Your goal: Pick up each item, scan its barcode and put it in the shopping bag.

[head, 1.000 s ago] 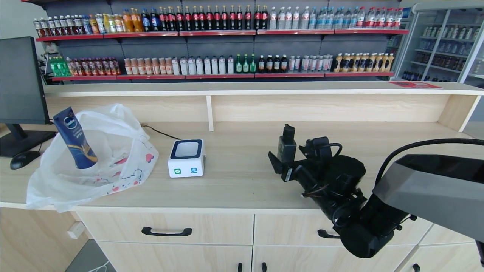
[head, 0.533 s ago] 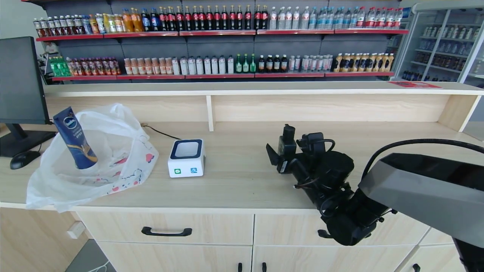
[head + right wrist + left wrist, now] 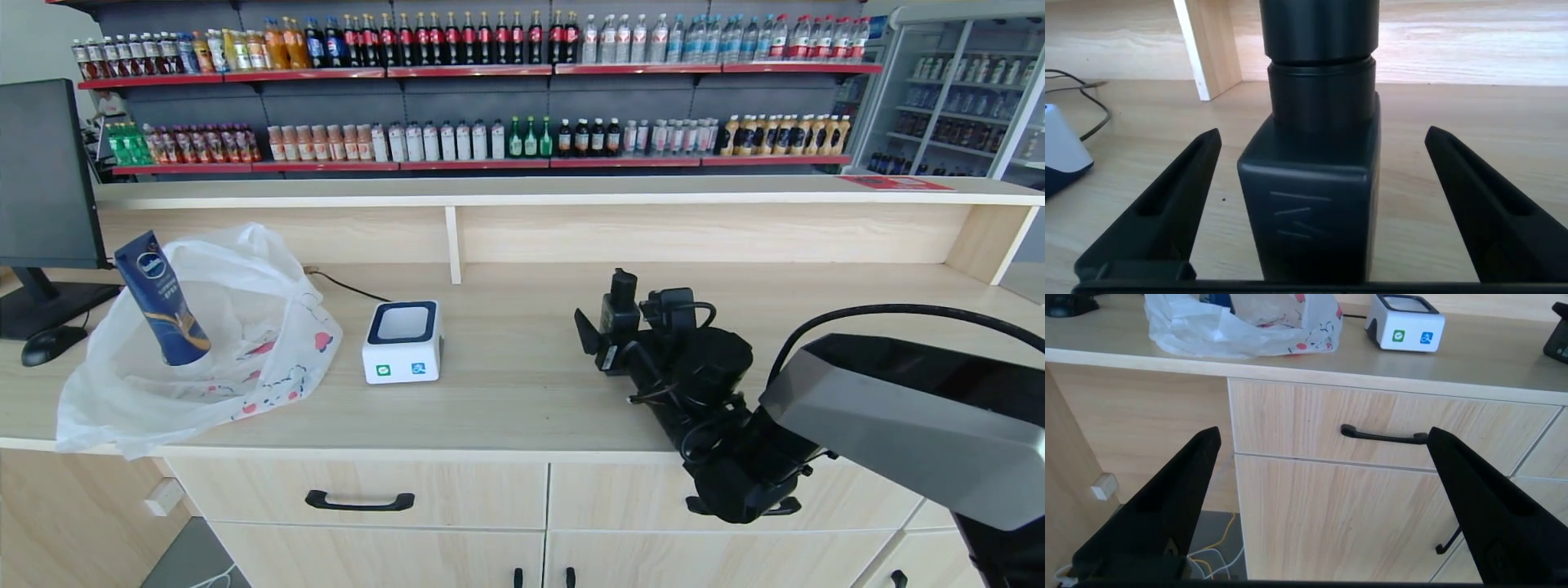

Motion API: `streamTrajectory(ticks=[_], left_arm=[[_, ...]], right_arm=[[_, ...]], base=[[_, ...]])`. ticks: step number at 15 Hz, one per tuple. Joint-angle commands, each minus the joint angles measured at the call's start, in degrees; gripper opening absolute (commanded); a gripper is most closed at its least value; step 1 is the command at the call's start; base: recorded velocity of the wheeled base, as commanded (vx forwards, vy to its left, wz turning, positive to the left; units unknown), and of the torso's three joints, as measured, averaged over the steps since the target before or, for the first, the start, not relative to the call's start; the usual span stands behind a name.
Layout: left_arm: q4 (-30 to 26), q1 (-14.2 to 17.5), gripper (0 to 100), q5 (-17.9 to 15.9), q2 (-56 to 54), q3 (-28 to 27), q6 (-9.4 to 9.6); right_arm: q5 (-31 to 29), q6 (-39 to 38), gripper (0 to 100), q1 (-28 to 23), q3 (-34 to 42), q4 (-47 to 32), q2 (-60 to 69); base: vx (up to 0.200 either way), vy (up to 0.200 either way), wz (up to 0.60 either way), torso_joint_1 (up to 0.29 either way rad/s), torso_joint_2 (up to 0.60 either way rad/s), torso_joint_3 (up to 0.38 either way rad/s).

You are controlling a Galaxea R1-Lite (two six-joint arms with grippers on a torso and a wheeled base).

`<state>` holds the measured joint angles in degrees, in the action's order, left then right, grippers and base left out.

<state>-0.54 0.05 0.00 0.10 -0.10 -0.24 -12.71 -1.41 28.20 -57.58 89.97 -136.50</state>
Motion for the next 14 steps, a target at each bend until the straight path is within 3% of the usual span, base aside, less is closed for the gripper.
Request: streamTrajectory(ticks=[1,9,10,14], left_arm=[[0.01,0.04,100,0.0,-0.01,0.01,-0.02],[0.01,0.04,100,0.0,-0.01,0.01,-0.02],[0.01,0.04,100,0.0,-0.01,0.01,-0.02],[0.01,0.04,100,0.0,-0.01,0.01,-0.02]], right_arm=[[-0.03,0.01,100,0.02,-0.26,0.03,-0.79],[-0.03,-0.08,100,0.1,0.27,0.03,-1.93],[-0.03,-0.17,0,0.1,-0.08,0.03,-2.19],[-0.03,-0.43,0,0.1,0.1,0.03,-2.11]], base=[[0.0,0.0,0.0,0.0,0.0,0.0],[0.0,0.0,0.0,0.0,0.0,0.0],[0.0,0.0,0.0,0.0,0.0,0.0],[0.0,0.0,0.0,0.0,0.0,0.0]])
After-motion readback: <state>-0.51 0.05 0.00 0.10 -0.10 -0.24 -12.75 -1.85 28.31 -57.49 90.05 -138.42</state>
